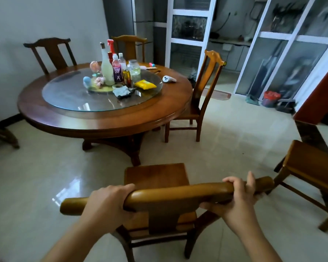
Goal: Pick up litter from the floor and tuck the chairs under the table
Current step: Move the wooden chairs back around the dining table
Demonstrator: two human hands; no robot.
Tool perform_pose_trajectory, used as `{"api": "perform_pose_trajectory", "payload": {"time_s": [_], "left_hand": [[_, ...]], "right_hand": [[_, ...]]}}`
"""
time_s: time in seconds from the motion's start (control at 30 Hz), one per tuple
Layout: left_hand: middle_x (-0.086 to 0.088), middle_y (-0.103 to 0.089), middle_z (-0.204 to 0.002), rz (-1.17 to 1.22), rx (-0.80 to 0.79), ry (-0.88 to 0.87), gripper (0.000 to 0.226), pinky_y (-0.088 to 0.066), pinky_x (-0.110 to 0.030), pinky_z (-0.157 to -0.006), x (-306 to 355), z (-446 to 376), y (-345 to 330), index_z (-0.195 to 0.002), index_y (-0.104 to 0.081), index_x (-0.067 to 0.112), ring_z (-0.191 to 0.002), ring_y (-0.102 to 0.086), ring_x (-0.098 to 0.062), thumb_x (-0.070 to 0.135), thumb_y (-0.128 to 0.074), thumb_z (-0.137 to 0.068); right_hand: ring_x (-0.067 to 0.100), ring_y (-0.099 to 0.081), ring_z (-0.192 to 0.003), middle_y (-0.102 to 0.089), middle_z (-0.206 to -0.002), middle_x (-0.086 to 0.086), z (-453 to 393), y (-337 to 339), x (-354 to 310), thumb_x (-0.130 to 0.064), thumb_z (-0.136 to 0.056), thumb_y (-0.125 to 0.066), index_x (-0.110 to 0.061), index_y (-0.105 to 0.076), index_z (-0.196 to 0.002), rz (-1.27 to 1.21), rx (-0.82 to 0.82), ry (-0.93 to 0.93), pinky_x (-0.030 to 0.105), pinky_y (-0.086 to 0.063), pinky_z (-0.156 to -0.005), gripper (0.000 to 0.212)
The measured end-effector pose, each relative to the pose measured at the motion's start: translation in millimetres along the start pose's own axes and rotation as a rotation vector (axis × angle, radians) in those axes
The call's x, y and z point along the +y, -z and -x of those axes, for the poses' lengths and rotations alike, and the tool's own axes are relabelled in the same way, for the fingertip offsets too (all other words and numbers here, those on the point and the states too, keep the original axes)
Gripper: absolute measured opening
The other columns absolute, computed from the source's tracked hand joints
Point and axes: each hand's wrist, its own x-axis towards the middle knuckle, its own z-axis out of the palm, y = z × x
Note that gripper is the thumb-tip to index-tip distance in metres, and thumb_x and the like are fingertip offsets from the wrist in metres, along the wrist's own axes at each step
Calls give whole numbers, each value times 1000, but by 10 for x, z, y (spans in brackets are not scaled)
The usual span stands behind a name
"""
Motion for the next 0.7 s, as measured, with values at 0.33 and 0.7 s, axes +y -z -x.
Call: {"api": "perform_pose_trajectory", "payload": {"time_s": [0.33, 0.7], "left_hand": [[22, -50, -68, 41, 134, 64, 29, -29, -11, -54, 505, -217, -199, -87, -48, 43, -57, -46, 2, 54, -67, -68], [22, -48, -68, 99, 214, 149, 35, -36, -14, -56, 1292, -865, -431, -92, -43, 43, -60, -47, 2, 56, -65, -69]], "right_hand": [[33, 17, -141, 16, -151, -10, -703, 214, 379, -50, -39, -82, -37, -39, -101, -8, -65, 132, 64, -16, -110, 77], [27, 14, -142, 15, -154, -5, -1930, 564, 655, -19, -48, -90, -38, -44, -92, -65, -209, 238, 47, -19, -112, 66]]}}
